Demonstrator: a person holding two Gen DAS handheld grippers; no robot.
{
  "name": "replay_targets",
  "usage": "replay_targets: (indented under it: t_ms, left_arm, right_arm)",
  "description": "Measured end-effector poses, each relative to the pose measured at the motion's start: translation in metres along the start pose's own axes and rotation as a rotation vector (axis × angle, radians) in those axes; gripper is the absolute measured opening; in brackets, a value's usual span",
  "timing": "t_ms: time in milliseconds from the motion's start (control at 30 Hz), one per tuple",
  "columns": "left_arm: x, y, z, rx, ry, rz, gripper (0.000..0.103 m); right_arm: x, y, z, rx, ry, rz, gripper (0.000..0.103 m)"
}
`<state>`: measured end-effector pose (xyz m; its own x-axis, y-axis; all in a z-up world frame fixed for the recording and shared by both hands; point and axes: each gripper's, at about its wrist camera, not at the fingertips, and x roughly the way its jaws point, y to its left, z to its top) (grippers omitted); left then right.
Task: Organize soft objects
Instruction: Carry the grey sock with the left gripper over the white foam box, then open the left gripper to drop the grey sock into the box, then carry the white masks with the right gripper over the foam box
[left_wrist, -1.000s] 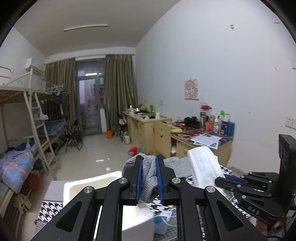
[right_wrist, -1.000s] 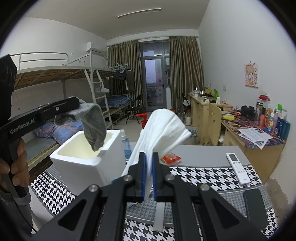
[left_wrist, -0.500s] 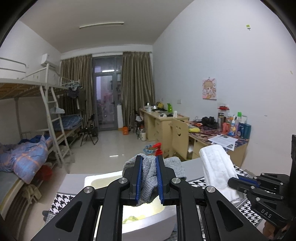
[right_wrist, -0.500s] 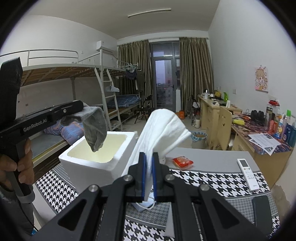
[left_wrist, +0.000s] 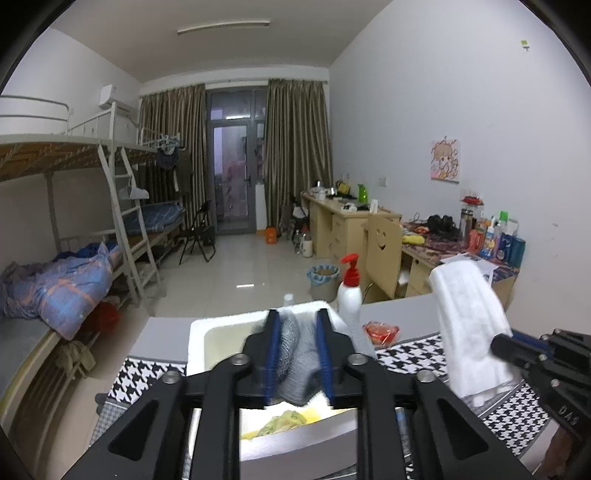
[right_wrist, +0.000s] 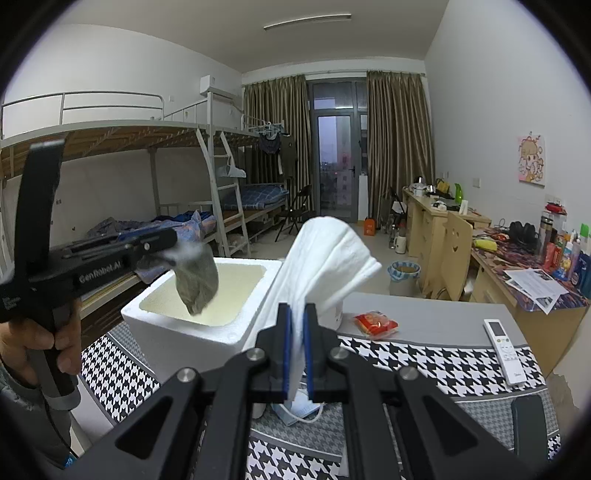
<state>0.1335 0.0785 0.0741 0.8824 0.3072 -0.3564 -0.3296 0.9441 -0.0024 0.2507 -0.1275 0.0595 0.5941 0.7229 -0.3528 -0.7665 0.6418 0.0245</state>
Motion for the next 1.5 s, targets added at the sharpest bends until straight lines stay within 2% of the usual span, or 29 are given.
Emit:
replay_targets:
  t_ms: [67,100,200,367,600,667,933,1500]
  left_arm:
    - [0.002,0.005,-0.002,-0.012,0.008,0.009,0.066]
    - [0.0,0.007,-0.003,-0.019,0.003,0.01,0.072]
    - [-0.002,0.011,-0.005,-0.019,-0.003,0.027,0.074]
    - [-0.007,0.019,-0.007,-0.046,-0.013,0.036,0.094]
    - [-0.011,0.028,-0.012,-0.049,-0.028,0.028,0.098]
    - [-0.014,0.03,-0.015,-0.04,-0.034,0.042,0.102]
    - [-0.019,0.04,-0.025,-0.038,-0.045,0.043,0.102]
    - [-0.015,0.051,-0.05,-0.066,-0.006,0.028,0.102]
  right_arm:
    - [0.001,0.002,0.001,-0.004,0.003,0.002,0.009]
    - [0.003,0.004,0.002,-0.007,0.005,0.001,0.009]
    - [0.006,0.008,0.003,-0.014,0.011,0.003,0.009]
    - [0.011,0.015,0.008,-0.029,0.013,0.013,0.009]
    - [0.021,0.023,0.013,-0.034,0.024,0.027,0.009]
    - [0.025,0.024,0.014,-0.036,0.031,0.03,0.009]
    - [0.035,0.035,0.019,-0.061,0.047,0.04,0.009]
    - [0.059,0.046,0.026,-0.06,0.092,0.096,0.009]
